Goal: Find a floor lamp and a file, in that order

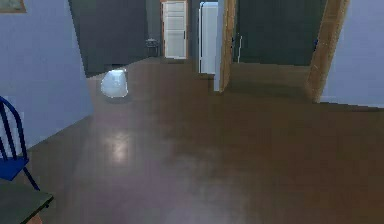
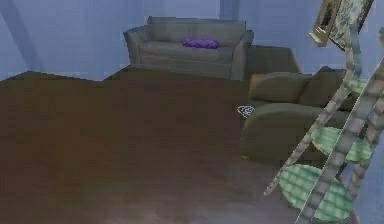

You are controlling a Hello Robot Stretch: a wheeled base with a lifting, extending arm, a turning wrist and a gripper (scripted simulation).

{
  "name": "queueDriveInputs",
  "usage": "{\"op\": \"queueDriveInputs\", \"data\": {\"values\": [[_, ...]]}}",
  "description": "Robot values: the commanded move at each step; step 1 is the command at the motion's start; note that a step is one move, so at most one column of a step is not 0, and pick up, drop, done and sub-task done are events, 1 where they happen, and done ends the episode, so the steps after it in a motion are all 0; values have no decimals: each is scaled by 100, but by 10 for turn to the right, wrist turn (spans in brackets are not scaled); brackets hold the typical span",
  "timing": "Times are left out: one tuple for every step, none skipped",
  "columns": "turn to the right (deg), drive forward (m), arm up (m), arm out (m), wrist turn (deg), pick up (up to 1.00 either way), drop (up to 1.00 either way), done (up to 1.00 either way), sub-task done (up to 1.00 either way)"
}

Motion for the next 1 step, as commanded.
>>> {"op": "queueDriveInputs", "data": {"values": [[-90, 0, 0, 0, 0, 0, 0, 0, 0]]}}
